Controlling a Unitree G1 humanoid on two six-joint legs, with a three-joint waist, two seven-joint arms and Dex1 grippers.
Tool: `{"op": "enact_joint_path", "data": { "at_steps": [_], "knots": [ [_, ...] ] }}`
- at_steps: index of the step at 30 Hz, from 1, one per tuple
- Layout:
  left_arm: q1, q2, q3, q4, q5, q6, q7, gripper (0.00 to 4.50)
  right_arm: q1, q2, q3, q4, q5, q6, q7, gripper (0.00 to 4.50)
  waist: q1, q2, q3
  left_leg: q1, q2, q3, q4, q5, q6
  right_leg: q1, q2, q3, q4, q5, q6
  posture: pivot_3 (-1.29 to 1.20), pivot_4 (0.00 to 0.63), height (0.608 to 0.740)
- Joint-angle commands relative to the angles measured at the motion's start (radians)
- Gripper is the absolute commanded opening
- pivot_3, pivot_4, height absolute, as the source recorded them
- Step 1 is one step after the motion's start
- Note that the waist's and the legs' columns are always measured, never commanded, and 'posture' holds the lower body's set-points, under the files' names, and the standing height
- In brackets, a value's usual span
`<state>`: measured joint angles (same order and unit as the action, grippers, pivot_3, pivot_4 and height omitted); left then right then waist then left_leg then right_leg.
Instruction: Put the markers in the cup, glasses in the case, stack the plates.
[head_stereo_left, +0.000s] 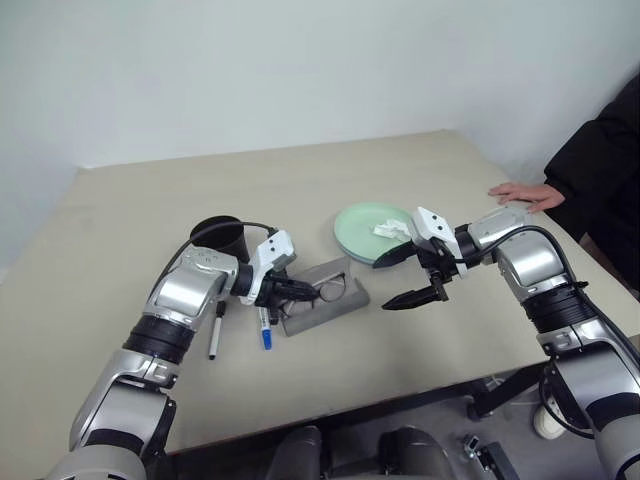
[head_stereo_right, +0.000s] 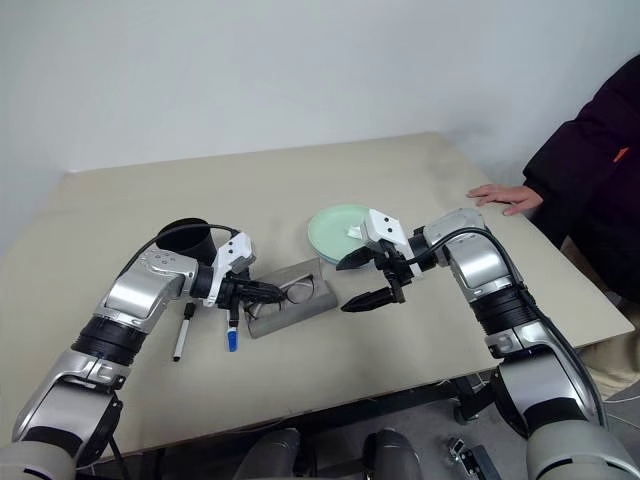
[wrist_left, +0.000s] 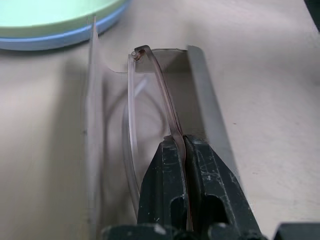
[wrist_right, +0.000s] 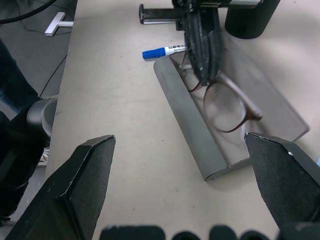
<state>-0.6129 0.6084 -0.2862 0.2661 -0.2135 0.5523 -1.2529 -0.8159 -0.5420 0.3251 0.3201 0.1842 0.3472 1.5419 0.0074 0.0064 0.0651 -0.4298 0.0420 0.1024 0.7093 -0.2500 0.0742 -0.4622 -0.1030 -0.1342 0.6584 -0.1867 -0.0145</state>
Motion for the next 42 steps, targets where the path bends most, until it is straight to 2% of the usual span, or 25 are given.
{"op": "enact_joint_path", "data": {
  "at_steps": [1, 14, 24, 27, 34, 38, 39, 42],
  "knots": [
    [0.010, -0.010, -0.001, -0.066, -0.028, 0.044, -0.018, 0.01, -0.014, -0.005, -0.014, -0.037, 0.009, -0.004, -0.004, 4.50, 0.000, 0.000, 0.000, 0.000, 0.000, 0.000, 0.000, 0.000, 0.000, 0.000, 0.000, 0.000, 0.000, 0.000, 0.000, 0.00, 0.000, 0.700],
    [0.099, 0.038, -0.032, -0.290, -0.112, 0.232, -0.077, 0.01, -0.014, 0.001, -0.010, -0.034, 0.005, -0.010, -0.011, 4.50, 0.000, 0.000, 0.000, 0.000, 0.000, 0.000, 0.000, 0.000, 0.000, 0.000, 0.000, 0.000, 0.000, 0.000, 0.000, 0.00, 0.000, 0.700],
    [0.095, 0.044, -0.041, -0.295, -0.116, 0.237, -0.059, 0.01, -0.015, 0.006, -0.007, -0.031, 0.005, -0.012, -0.014, 4.50, 0.000, 0.000, 0.000, 0.000, 0.000, -0.001, 0.000, 0.000, 0.000, 0.000, 0.000, 0.000, 0.000, 0.000, 0.000, 0.00, 0.000, 0.700],
    [0.092, 0.036, -0.032, -0.288, -0.114, 0.228, -0.040, 0.70, -0.010, 0.003, -0.006, -0.037, 0.007, -0.011, -0.015, 4.50, 0.000, 0.000, 0.000, 0.000, 0.000, -0.001, 0.000, 0.000, 0.000, 0.000, 0.000, 0.000, 0.000, 0.000, 0.000, 0.00, 0.000, 0.700],
    [0.038, 0.033, 0.031, -0.273, -0.121, 0.185, 0.015, 3.15, -0.006, -0.005, -0.001, -0.013, -0.007, -0.030, -0.014, 4.50, 0.000, 0.000, 0.000, 0.000, 0.000, -0.001, 0.000, 0.000, 0.000, 0.000, 0.000, 0.000, 0.000, 0.000, 0.000, 0.00, 0.000, 0.700],
    [-0.007, 0.016, 0.129, -0.313, -0.212, 0.242, 0.043, 3.15, -0.005, -0.006, -0.004, -0.001, -0.011, -0.035, -0.014, 4.50, 0.000, 0.000, 0.000, 0.000, 0.000, -0.001, 0.000, 0.000, 0.000, 0.000, 0.000, 0.000, 0.000, 0.000, 0.000, 0.00, 0.000, 0.700],
    [-0.012, 0.015, 0.147, -0.323, -0.229, 0.252, 0.048, 2.72, -0.005, -0.006, -0.004, 0.001, -0.012, -0.036, -0.014, 4.50, 0.000, 0.000, 0.000, 0.000, 0.000, -0.001, 0.000, 0.000, 0.000, 0.000, 0.000, 0.000, 0.000, 0.000, 0.000, 0.00, 0.000, 0.700],
    [-0.008, 0.016, 0.161, -0.329, -0.231, 0.250, 0.077, 1.81, -0.004, -0.006, -0.004, 0.001, -0.013, -0.037, -0.013, 4.50, 0.000, 0.000, 0.000, 0.000, 0.000, -0.001, 0.000, 0.000, 0.000, 0.001, 0.000, 0.000, 0.000, 0.000, 0.000, 0.00, 0.000, 0.700]
  ]
}}
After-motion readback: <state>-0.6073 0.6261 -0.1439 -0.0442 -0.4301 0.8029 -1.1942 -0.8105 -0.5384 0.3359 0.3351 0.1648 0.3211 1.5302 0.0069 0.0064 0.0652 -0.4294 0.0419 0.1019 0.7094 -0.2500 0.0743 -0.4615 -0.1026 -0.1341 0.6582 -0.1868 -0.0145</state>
